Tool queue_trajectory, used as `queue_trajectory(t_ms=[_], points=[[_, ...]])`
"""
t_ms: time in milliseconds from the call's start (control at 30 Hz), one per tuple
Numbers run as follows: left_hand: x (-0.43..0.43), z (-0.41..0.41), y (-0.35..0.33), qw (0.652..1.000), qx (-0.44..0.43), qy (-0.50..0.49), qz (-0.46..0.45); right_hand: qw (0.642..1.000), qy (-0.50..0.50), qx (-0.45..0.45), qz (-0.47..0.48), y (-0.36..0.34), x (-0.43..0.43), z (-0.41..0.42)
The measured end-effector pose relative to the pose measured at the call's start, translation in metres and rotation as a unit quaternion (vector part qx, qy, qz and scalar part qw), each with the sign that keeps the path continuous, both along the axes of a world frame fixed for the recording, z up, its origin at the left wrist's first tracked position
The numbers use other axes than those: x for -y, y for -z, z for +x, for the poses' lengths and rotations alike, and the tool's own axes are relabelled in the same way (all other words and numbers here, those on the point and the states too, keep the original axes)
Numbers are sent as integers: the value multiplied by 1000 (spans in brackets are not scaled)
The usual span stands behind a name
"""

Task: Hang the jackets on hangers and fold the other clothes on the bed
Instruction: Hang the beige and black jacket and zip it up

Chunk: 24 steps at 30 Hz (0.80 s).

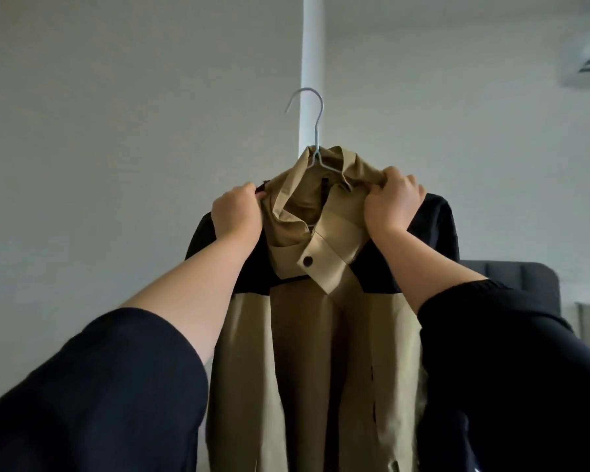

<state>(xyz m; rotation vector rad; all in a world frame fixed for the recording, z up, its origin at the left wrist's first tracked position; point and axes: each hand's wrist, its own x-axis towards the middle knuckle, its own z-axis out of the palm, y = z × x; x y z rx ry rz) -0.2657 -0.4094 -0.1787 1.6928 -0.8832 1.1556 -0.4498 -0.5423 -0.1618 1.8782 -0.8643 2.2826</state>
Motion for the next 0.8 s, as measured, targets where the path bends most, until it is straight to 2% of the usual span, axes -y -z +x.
queue_trajectory(t_ms=[167,367,600,800], points=[[29,-63,-31,999,24,30,-5,997,47,54,-23,-21,10,-69],[76,-83,1,998,-11,39,54,994,104,-17,-13,7,57,-100],[164,-68,123,975,-66,58,203,981,122,-127,77,131,153,-87],[236,-44,236,949,-95,34,299,947,121,-217,204,266,231,-55]])
